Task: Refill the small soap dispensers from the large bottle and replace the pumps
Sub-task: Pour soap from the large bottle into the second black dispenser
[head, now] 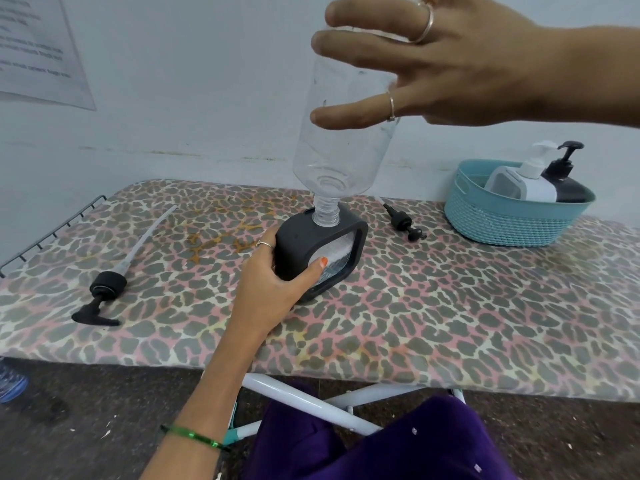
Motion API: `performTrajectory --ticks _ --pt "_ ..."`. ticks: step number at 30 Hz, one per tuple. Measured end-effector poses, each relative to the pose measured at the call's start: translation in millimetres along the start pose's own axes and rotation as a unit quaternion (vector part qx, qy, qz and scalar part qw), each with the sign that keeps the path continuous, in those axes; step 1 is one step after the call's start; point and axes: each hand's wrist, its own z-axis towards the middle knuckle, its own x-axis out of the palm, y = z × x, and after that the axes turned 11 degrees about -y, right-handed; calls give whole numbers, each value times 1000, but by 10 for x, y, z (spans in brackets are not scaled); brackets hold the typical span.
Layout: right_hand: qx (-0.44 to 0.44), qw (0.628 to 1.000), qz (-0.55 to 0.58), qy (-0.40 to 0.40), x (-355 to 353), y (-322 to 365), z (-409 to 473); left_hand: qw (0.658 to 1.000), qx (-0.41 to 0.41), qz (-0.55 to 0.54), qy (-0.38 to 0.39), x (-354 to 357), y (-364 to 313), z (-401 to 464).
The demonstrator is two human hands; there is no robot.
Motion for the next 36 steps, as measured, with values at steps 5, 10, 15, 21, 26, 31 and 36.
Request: performTrajectory --ticks 5,10,15,21,26,31,36 --pt "-46 992 -118 24 19 -18 12 1000 1 0 1 5 8 7" --pt "-29 990 -130 43 -24 7 37 1000 -6 -9 0 4 31 12" --pt "-26 990 -140 22 -44 33 51 1000 2 -10 1 5 2 7" --pt "5 991 -133 29 -67 97 21 1000 -6 -12 0 5 3 1" --pt "26 989 -128 62 -106 138 18 1000 -5 -10 0 4 -7 -2" --pt "30 981 -180 60 -116 160 20 1000 -8 -11 1 1 -8 -2" --pt "11 974 -221 37 -119 168 46 1000 -9 -13 0 7 -23 -9"
